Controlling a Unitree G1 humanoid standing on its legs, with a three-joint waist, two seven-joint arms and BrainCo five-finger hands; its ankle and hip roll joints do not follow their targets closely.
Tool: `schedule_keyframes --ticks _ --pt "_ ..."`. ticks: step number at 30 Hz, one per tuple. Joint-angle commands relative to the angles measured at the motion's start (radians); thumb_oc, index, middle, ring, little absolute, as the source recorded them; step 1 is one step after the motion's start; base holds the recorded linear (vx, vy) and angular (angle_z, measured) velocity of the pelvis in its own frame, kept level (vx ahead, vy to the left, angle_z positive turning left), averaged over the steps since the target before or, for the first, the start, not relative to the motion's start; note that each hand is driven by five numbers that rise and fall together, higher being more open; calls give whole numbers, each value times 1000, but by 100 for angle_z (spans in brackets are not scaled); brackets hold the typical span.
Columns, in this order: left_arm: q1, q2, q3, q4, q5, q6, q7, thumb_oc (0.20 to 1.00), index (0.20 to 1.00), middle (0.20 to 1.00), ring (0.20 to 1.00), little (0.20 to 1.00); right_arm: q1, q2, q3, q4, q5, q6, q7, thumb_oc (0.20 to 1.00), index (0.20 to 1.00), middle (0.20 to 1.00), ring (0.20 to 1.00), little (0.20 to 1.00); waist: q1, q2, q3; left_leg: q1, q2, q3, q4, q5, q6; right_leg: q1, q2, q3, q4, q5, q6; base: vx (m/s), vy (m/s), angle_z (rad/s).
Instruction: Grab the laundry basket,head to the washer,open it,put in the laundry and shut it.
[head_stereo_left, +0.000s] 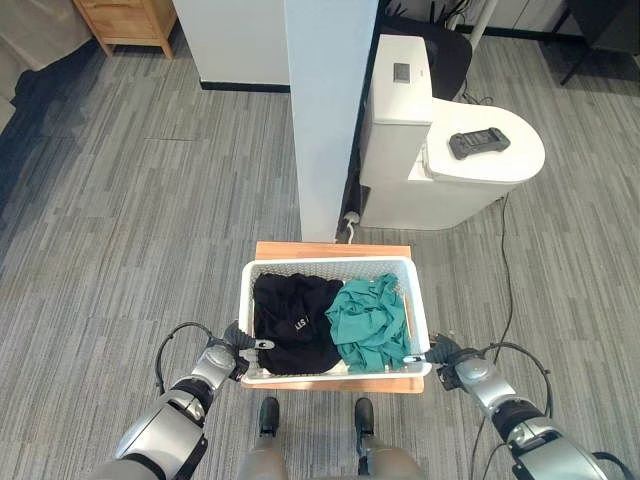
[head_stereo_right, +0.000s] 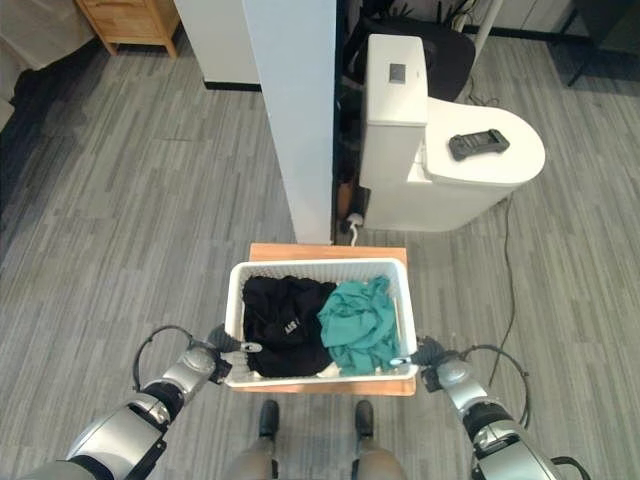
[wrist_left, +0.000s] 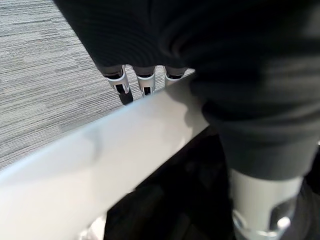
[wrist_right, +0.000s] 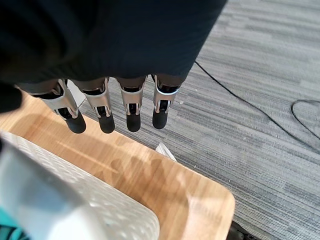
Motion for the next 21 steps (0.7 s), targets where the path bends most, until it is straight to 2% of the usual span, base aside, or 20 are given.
schedule_keyframes --ticks 1,12,21 --pt "-105 -38 17 69 15 -41 23 1000 1000 1000 1000 1000 -25 14 -31 -31 41 -59 -62 1000 1000 1000 1000 1000 10 -40 -1 -108 8 -94 -2 93 -8 -37 -59 -39 -3 27 43 0 0 0" --pt "-78 -40 22 42 24 -52 41 1000 1000 1000 1000 1000 6 6 -64 -147 -2 -75 -107 1000 1000 1000 1000 1000 8 -33 -11 -101 7 -92 -2 86 -4 -31 -63 -37 -3 22 43 0 0 0" --pt "-83 -44 20 63 26 -58 56 1000 1000 1000 1000 1000 8 46 -70 -59 102 -98 -100 1000 1000 1000 1000 1000 8 -27 -19 -105 5 -92 -2 86 -4 -32 -65 -40 -3 21 43 0 0 0"
